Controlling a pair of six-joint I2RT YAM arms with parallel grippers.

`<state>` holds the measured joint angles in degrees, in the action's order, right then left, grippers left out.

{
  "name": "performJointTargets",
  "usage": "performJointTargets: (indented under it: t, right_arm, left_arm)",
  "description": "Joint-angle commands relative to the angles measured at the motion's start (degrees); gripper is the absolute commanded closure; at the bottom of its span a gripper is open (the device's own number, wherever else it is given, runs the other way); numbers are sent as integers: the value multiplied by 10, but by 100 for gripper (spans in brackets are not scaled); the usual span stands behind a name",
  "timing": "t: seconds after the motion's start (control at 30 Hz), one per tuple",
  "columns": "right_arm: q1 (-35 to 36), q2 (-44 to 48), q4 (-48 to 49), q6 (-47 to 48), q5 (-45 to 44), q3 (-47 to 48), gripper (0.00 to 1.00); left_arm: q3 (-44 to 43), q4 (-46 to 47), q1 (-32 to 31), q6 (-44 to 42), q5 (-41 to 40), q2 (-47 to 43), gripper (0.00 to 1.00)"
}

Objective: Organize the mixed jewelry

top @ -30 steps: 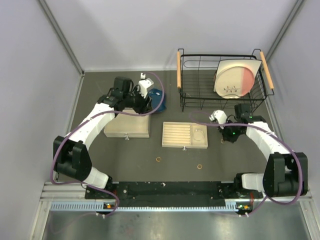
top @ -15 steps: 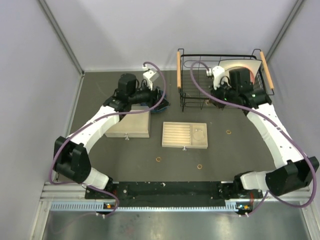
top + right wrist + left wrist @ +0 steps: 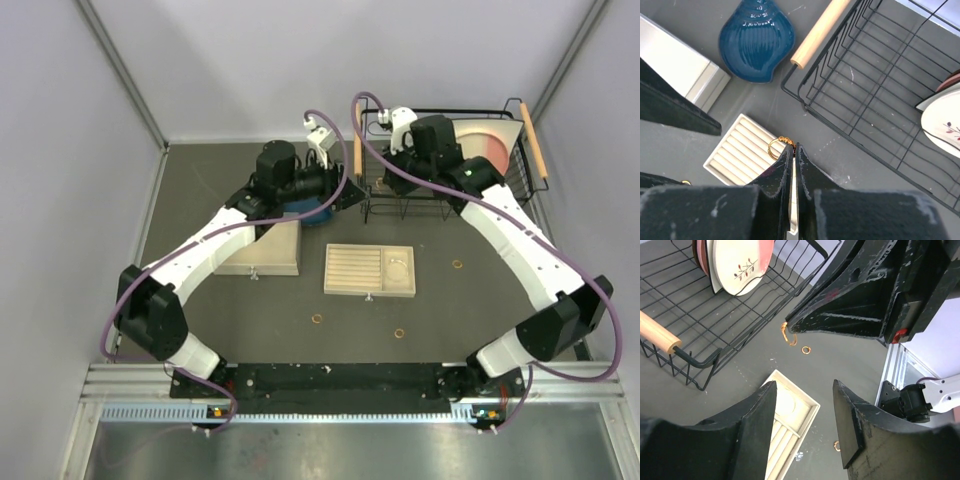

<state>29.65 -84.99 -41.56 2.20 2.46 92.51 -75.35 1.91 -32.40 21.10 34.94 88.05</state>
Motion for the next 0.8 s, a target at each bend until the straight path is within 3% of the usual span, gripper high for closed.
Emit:
performJointTargets:
  t: [0.0, 0.5, 0.77]
  right_arm:
    - [19, -10, 13, -47, -20, 46, 100]
    - [40, -11, 3, -79, 13, 61, 100]
    - [44, -1, 3, -81, 21, 55, 100]
  left_arm:
    - [-17, 24, -6, 8, -25, -4, 46]
    - [-59, 0, -19, 3, -56, 14, 52]
    - [-74, -10, -20, -1, -61, 32, 62]
